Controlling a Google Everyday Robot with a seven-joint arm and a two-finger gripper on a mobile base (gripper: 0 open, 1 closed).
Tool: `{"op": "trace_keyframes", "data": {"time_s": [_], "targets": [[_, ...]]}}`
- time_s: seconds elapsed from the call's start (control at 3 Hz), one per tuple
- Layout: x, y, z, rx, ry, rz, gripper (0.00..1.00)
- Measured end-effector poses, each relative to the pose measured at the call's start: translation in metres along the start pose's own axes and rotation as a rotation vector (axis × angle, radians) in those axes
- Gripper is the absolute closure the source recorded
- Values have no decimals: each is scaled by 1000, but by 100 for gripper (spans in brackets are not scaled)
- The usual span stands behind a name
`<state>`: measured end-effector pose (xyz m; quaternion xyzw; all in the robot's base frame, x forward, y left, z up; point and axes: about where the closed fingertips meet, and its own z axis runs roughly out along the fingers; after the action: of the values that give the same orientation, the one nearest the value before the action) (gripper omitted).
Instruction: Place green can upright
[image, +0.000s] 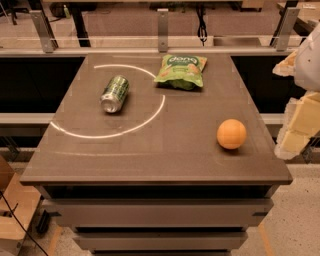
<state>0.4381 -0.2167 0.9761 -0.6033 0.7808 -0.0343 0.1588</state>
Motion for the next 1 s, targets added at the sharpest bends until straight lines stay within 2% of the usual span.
{"op": "trace_keyframes", "data": {"time_s": [0.33, 0.67, 1.0], "targets": [[0, 0, 0, 0, 0, 0, 0], [-10, -9, -4, 18, -13, 20, 0], [-52, -26, -3, 33, -66, 57, 0]]}}
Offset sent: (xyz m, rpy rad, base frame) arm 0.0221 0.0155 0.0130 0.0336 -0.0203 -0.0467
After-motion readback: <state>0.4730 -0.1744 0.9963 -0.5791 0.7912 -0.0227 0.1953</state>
